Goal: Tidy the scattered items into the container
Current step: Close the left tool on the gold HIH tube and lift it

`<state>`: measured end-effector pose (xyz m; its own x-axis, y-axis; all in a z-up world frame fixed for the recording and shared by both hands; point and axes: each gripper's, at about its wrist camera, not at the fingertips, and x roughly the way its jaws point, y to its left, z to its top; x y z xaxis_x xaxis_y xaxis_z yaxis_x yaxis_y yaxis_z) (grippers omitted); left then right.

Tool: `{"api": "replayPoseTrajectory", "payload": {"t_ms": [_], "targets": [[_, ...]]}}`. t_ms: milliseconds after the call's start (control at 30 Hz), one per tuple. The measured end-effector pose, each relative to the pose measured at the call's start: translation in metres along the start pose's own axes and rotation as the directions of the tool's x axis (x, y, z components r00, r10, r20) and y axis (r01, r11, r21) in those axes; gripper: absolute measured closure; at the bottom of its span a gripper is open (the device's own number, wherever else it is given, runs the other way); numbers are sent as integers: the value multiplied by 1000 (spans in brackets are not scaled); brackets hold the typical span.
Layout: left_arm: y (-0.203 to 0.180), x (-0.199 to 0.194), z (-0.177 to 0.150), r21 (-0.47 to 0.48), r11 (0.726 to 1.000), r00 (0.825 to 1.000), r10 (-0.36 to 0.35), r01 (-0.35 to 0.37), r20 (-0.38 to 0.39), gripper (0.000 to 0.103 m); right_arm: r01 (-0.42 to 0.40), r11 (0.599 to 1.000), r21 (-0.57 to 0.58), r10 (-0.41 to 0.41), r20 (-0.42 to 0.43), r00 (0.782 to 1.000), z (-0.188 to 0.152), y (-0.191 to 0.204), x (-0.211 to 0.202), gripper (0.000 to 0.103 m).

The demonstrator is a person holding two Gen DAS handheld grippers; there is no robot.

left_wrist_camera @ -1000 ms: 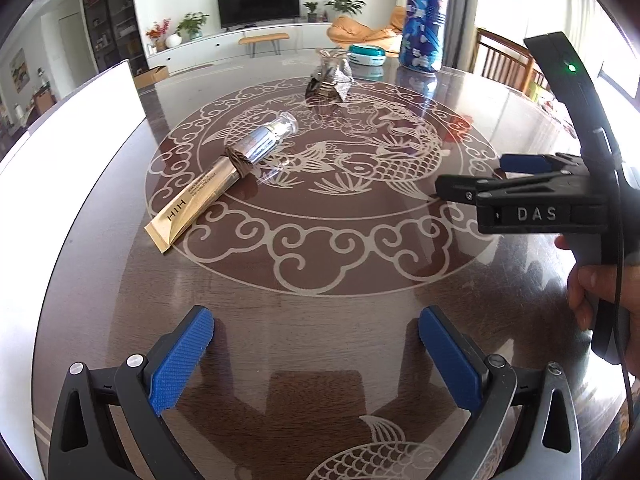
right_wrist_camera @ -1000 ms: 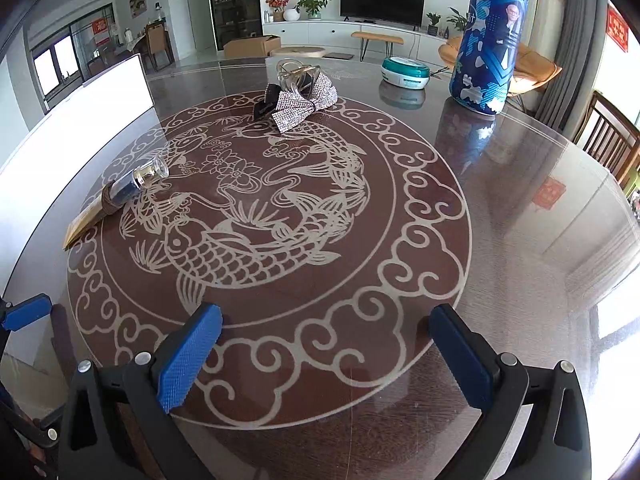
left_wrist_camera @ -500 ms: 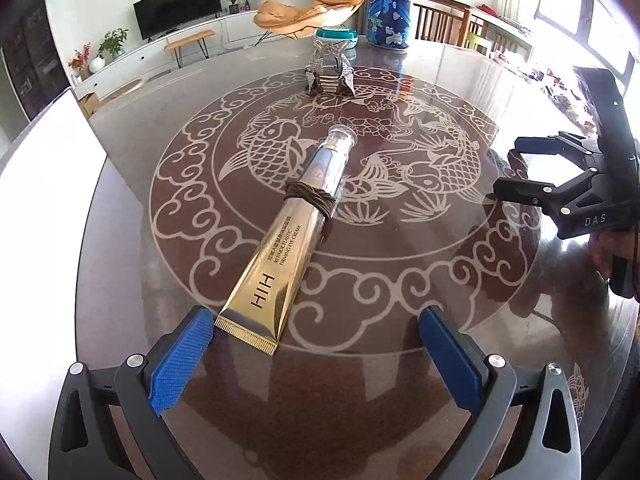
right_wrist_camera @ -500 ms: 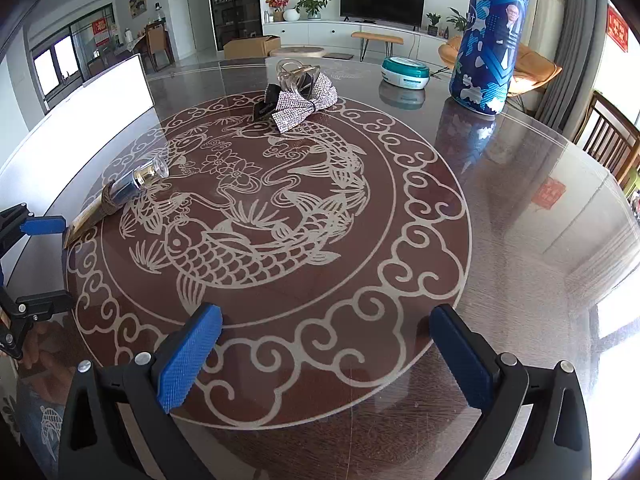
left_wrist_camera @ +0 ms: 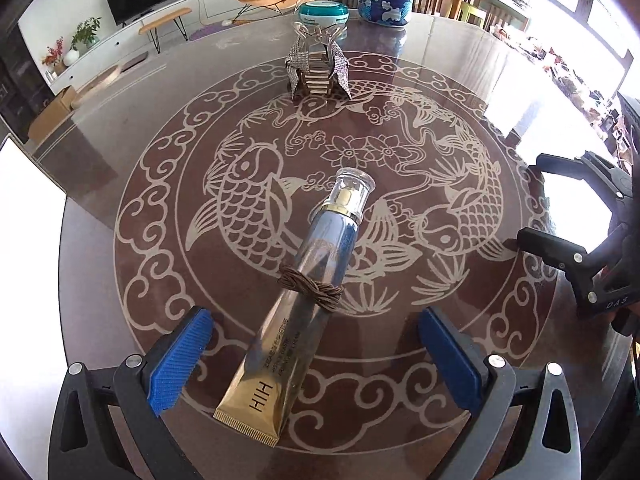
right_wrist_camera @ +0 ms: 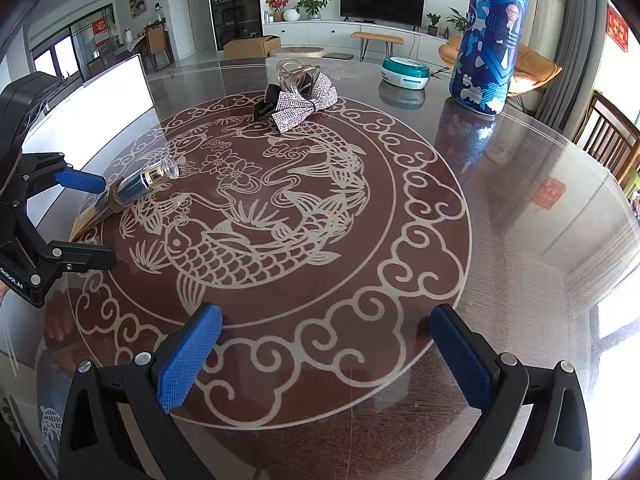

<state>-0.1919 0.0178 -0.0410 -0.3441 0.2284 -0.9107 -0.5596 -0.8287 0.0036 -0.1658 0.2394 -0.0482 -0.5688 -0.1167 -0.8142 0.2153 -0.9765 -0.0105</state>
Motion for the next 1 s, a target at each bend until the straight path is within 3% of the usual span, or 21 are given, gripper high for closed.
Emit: {"api": "replayPoseTrajectory", "payload": {"t_ms": [200, 300, 367, 433, 567, 667, 800, 933, 1000], "targets": [[-9, 3, -4, -55, 998, 990, 33, -26, 139, 0, 0, 1000, 0, 0, 0, 1000, 0, 0, 0, 0], [-6, 2, -4, -48, 999, 989, 31, -24, 141, 0, 0, 1000, 0, 0, 0, 1000, 0, 0, 0, 0], [-2, -1, -4, -84, 995, 985, 57, -44, 160, 18, 0, 1000, 0, 0, 0, 1000, 0, 0, 0, 0], [5, -7, -4, -129, 990, 981, 87, -65, 174, 73, 0, 1000, 0, 0, 0, 1000, 0, 0, 0, 0], [17, -16, -16, -194, 974, 976, 152, -120, 155, 74, 0, 1000, 0, 0, 0, 1000, 0, 0, 0, 0], [24, -24, -40, -280, 943, 963, 227, -180, 143, 74, -1, 1000, 0, 1, 0, 1000, 0, 0, 0, 0], [34, -34, -76, -370, 909, 951, 265, -192, 158, 74, -2, 1000, 18, 2, 3, 1000, 2, 0, 1, 0], [32, -37, -88, -393, 899, 945, 280, -195, 170, 74, -67, 992, 104, 68, -4, 998, 40, 18, 20, 0], [30, -37, -89, -397, 896, 941, 286, -197, 179, 74, -36, 989, 141, 40, -28, 999, 71, 33, 42, 0]]}}
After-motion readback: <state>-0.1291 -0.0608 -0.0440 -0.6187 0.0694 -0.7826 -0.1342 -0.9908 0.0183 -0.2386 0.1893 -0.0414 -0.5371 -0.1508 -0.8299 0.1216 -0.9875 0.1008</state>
